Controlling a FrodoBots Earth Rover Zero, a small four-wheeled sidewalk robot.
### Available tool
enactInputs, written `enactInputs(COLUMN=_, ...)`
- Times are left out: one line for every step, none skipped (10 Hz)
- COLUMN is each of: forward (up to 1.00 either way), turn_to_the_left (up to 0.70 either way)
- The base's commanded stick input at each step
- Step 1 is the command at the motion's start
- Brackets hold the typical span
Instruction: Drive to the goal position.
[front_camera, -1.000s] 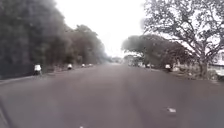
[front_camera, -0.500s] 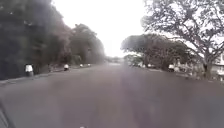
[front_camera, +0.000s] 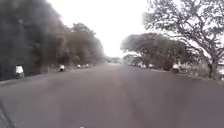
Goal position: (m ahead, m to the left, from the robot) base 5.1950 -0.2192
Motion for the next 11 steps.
enactInputs(forward=1.0, turn_to_the_left=0.0)
enactInputs(forward=1.0, turn_to_the_left=0.0)
enactInputs(forward=1.0, turn_to_the_left=0.0)
enactInputs(forward=1.0, turn_to_the_left=0.0)
enactInputs(forward=1.0, turn_to_the_left=0.0)
enactInputs(forward=1.0, turn_to_the_left=0.0)
enactInputs(forward=1.0, turn_to_the_left=0.0)
enactInputs(forward=1.0, turn_to_the_left=0.0)
enactInputs(forward=1.0, turn_to_the_left=0.0)
enactInputs(forward=1.0, turn_to_the_left=0.0)
enactInputs(forward=1.0, turn_to_the_left=0.0)
